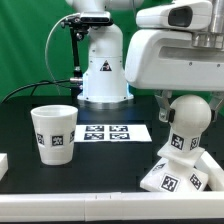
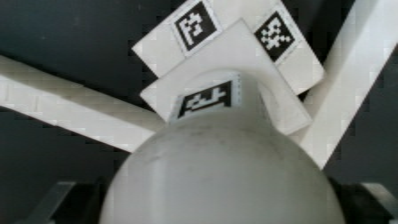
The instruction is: Assemble lamp
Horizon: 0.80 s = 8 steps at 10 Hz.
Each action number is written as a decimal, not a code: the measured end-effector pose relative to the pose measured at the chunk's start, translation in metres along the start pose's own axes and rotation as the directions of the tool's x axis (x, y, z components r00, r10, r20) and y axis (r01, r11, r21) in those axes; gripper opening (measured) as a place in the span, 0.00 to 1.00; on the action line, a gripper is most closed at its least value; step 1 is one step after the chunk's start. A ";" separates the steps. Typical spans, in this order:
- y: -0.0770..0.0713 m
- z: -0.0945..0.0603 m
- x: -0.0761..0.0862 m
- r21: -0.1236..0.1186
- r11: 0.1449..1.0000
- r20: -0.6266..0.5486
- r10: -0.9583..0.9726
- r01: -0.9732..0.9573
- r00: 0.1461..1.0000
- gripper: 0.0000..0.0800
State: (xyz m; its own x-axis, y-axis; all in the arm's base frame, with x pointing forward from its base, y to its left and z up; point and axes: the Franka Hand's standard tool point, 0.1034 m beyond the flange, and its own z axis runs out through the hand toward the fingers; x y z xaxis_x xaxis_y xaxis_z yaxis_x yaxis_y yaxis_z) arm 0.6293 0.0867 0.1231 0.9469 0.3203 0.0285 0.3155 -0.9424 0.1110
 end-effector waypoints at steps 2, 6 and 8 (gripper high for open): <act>0.000 0.000 0.000 0.000 1.000 0.000 0.000 0.000 1.000 0.72; 0.000 0.002 -0.001 0.000 1.000 0.003 -0.001 0.001 1.000 0.87; 0.000 0.000 -0.001 0.001 1.000 0.010 -0.008 0.008 1.000 0.87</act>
Offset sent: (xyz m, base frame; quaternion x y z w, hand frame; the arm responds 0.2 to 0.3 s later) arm 0.0000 0.0000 0.0000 0.0000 0.0000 0.0000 1.0000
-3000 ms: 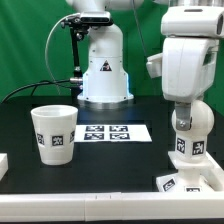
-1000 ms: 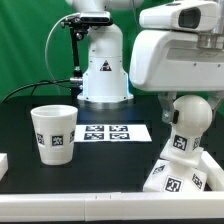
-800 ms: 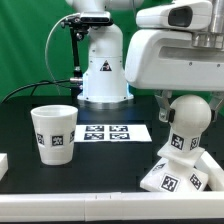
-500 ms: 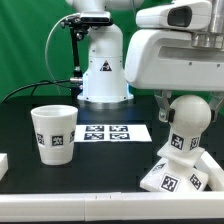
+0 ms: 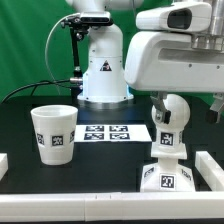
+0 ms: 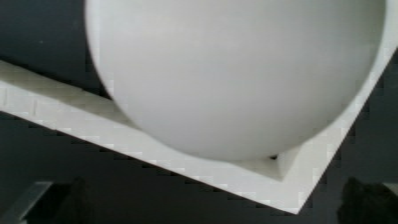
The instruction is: Assemble lamp
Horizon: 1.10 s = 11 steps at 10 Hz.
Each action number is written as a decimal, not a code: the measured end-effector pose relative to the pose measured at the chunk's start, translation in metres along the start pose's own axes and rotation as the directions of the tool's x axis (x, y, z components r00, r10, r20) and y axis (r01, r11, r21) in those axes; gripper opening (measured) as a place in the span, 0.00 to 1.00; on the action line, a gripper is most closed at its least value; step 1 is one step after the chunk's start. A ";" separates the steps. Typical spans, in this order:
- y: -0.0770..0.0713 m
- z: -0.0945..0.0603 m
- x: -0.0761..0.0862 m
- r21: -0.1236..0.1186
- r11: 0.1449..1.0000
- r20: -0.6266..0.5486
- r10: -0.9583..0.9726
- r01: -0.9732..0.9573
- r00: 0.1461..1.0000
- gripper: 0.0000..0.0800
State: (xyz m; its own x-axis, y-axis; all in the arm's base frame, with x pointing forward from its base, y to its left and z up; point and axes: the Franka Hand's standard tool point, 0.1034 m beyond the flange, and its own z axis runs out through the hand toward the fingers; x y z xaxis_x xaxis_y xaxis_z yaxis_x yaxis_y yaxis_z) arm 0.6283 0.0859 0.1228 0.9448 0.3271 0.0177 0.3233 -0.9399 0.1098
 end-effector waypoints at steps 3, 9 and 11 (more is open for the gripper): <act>0.020 -0.041 0.001 0.014 1.000 0.069 -0.003 0.002 0.998 0.87; 0.032 -0.051 0.004 0.046 0.997 0.062 0.060 -0.062 0.996 0.87; 0.061 -0.064 -0.022 0.115 0.982 0.058 0.142 -0.148 0.988 0.87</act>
Offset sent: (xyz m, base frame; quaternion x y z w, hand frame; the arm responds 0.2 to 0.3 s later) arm 0.0277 -0.0083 0.0180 -0.0245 -0.0634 0.0058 0.9977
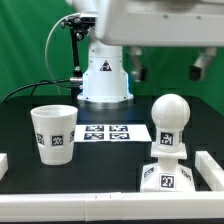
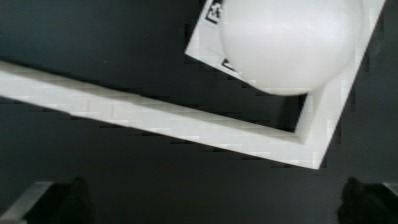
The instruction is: Assemble lamp
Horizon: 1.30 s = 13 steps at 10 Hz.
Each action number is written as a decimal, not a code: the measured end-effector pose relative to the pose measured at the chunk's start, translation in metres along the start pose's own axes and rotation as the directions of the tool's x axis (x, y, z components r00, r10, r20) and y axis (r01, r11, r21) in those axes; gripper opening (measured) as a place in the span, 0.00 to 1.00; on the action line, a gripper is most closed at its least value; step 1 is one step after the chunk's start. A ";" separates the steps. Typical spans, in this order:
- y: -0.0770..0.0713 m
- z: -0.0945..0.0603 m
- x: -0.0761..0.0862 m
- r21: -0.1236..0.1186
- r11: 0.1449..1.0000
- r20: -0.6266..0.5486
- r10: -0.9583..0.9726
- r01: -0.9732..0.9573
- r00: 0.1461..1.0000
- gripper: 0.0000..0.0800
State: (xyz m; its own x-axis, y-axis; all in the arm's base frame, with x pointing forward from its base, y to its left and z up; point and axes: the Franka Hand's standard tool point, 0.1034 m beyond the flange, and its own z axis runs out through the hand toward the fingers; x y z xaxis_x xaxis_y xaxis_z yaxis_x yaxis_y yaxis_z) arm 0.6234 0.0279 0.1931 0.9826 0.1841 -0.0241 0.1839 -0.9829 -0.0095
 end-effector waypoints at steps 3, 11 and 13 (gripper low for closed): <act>0.032 0.004 -0.038 0.034 0.997 0.011 0.066 -0.066 0.998 0.87; 0.060 0.025 -0.100 0.046 0.957 0.127 0.279 -0.287 0.952 0.87; 0.062 0.023 -0.095 0.044 0.957 0.119 0.280 -0.287 0.952 0.87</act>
Offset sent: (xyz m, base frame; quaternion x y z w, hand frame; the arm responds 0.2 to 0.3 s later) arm 0.0000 0.0000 0.0000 0.0000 0.0000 0.0000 1.0000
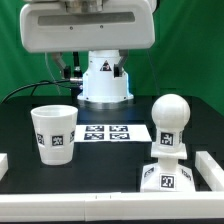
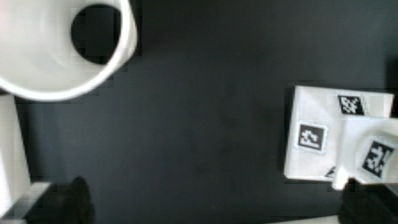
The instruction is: Assemble lamp
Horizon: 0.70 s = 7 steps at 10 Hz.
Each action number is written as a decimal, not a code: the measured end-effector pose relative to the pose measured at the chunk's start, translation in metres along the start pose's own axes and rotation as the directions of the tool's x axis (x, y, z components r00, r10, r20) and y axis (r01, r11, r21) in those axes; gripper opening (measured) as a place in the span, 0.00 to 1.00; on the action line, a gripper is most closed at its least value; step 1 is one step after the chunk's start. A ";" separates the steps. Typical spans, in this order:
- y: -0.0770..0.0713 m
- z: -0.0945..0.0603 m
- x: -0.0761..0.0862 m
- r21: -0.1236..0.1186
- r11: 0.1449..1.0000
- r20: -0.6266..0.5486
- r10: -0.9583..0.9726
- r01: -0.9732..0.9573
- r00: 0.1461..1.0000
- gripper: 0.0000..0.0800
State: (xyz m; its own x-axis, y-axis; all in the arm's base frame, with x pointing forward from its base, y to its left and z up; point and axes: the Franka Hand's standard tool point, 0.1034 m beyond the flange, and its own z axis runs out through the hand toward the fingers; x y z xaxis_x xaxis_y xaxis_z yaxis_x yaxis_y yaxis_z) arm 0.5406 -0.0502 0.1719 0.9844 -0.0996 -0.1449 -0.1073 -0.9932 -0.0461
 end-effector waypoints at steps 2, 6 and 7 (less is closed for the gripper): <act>0.000 0.001 0.000 -0.001 1.000 0.003 0.000 0.000 1.000 0.87; 0.028 0.031 -0.026 0.031 0.997 0.058 0.068 -0.070 0.996 0.87; 0.037 0.047 -0.033 0.025 0.996 0.079 0.083 -0.085 0.993 0.87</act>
Offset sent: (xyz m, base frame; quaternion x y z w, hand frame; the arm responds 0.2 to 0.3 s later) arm -0.0372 -0.0174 -0.0247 0.0572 -0.0352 0.0799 0.9945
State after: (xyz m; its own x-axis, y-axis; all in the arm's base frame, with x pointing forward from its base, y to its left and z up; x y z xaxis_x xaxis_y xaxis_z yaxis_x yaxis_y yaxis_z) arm 0.4980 -0.0804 0.1288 0.9581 -0.1765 -0.2257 -0.1942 -0.9792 -0.0586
